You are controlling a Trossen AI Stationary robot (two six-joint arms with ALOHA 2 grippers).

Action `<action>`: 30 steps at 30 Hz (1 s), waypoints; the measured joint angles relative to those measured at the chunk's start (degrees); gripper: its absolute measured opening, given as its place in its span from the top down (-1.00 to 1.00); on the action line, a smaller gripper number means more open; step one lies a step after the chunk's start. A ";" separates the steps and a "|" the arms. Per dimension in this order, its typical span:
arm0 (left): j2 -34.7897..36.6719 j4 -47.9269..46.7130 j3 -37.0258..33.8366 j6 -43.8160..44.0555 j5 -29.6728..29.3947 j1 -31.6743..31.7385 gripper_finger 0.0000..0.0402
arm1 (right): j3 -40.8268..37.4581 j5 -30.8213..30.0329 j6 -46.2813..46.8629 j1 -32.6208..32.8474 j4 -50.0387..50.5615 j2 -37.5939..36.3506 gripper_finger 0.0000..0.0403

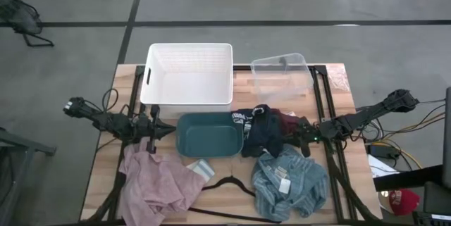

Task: Pick & Place Cloths
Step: Put the blue boxers into the transparent bin

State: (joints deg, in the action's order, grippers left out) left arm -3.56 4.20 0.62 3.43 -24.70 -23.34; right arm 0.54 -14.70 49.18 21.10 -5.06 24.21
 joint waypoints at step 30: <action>0.00 -0.01 0.00 -0.01 0.00 0.01 0.87 | 0.04 -11.82 -24.60 -0.02 -23.61 2.21 0.96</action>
State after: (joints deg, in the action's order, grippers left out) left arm -3.56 4.20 0.62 3.42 -24.70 -23.33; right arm 0.58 -26.52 24.58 21.08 -28.67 26.42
